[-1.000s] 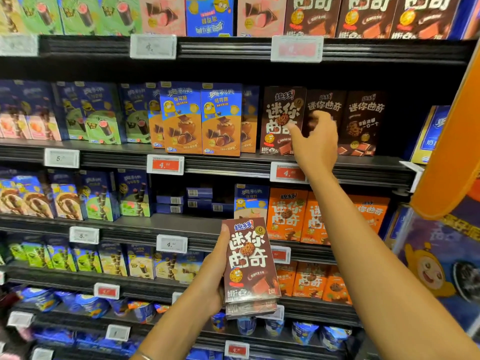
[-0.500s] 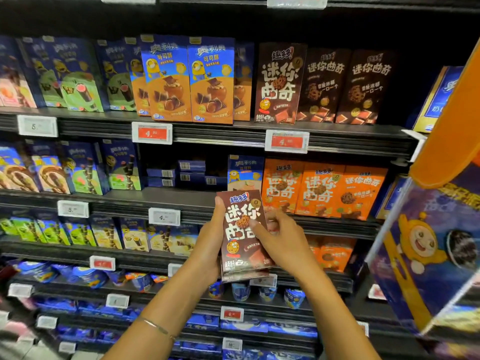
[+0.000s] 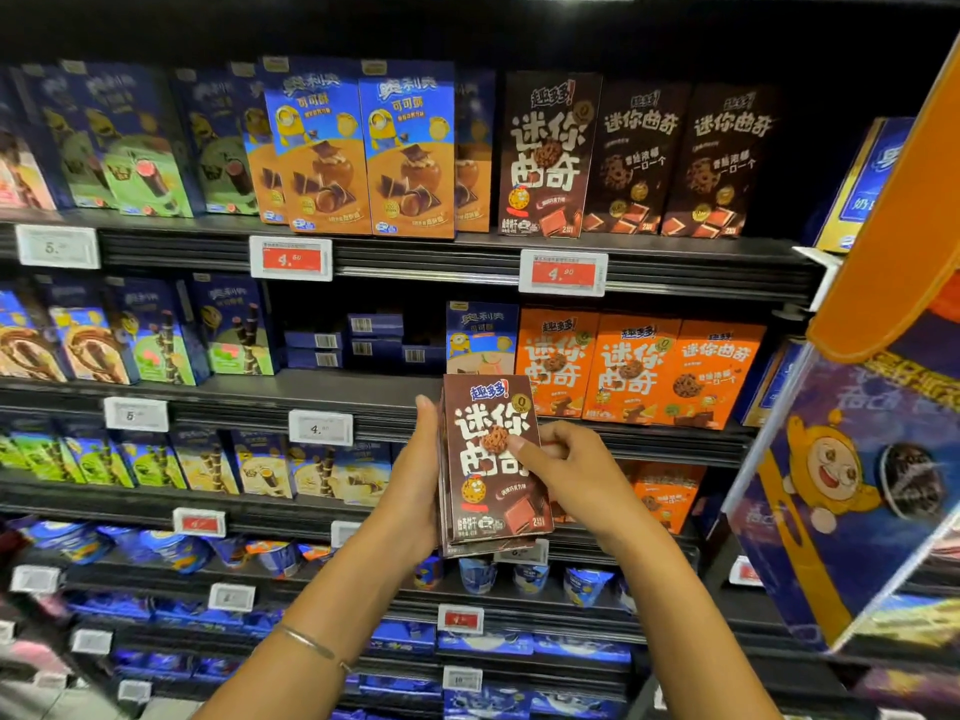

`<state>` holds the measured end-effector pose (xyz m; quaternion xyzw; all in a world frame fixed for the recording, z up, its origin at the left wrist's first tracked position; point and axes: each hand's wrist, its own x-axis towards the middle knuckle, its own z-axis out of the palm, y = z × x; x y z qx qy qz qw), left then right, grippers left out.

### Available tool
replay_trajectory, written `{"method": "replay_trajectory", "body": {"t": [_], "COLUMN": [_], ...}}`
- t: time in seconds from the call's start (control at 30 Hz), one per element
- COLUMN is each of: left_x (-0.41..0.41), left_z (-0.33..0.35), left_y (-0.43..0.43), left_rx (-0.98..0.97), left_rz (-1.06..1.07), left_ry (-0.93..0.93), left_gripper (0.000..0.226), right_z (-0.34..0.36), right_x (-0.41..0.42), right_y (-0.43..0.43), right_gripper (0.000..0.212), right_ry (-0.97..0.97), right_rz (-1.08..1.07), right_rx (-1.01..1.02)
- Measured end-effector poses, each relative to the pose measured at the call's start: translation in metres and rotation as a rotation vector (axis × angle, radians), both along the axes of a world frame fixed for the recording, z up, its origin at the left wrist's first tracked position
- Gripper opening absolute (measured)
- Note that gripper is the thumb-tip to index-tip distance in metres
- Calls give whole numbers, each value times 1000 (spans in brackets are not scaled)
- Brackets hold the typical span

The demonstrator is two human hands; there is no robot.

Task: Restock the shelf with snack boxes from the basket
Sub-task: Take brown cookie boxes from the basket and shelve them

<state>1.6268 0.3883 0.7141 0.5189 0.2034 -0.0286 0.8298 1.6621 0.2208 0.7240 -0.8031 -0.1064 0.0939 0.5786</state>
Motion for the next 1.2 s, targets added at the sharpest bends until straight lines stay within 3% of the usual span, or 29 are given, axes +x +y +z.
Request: {"method": "replay_trajectory", "body": {"t": [0.3,0.57,0.77,1.2], "left_x": [9,13,14,12], "left_z": [-7,-4,-1,6], "left_y": [3,4,-1,-9], "left_rx": [61,66,78,64], "left_rz": [94,109,118,109], "left_ry": [58,72,75,64], "left_gripper": [59,52,49,50], "right_z": [38,139,179,181], "right_x": [-3,12,62,135], "right_y": [-11,-49,-67,-51], "right_gripper": [34,18,31,33], "right_ry": [-59,-510,-669,-689], "right_rz": [-39,-225,-447,-576], "right_rx": [175,318,388,145]}}
